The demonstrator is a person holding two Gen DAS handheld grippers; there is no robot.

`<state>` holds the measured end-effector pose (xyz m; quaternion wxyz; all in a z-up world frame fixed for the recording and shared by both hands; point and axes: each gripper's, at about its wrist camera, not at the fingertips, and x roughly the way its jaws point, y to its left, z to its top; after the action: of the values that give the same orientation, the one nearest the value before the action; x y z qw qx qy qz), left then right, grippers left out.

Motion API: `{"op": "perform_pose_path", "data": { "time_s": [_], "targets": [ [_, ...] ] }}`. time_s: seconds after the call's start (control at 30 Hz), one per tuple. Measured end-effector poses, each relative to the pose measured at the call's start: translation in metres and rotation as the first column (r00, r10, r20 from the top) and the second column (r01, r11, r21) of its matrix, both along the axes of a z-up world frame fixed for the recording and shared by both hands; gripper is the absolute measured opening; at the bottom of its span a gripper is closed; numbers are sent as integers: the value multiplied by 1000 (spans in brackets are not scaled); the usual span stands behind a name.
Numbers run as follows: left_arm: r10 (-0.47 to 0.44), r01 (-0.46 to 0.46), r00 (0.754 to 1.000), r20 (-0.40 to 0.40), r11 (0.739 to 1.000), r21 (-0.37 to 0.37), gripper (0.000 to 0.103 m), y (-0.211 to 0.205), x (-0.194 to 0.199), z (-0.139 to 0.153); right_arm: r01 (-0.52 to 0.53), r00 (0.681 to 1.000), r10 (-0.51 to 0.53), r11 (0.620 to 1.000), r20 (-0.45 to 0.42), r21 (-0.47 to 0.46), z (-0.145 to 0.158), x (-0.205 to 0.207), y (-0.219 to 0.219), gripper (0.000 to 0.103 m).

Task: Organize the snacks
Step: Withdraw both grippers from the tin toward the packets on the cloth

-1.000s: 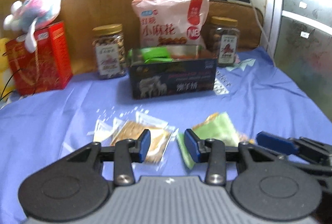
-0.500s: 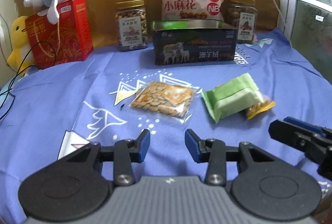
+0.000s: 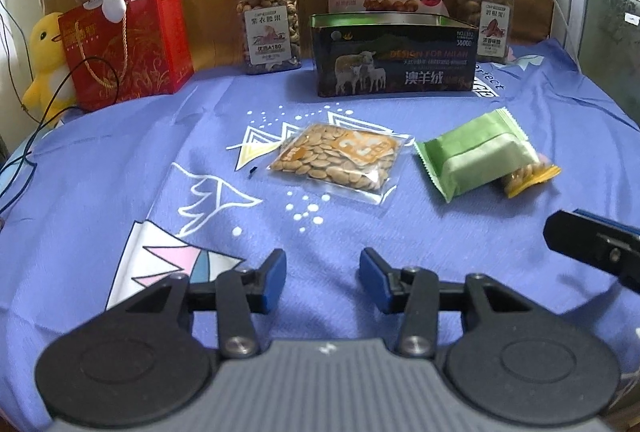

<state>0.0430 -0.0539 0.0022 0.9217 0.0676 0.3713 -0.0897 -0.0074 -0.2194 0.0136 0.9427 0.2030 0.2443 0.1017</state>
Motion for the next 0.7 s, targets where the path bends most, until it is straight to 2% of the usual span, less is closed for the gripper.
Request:
{"op": "perform_pose_path", "data": {
  "time_s": [0.5,0.7],
  "targets": [
    [7,-7,1000,14,999,41,43,-7,2,1,2,1000,-2,1000,-13,28,-5,1,-3,46],
    [37,-40,998,42,997,62,43,-1,7,7,-3,1000,4,999,-12,35,-5,2,-5,46]
  ]
}}
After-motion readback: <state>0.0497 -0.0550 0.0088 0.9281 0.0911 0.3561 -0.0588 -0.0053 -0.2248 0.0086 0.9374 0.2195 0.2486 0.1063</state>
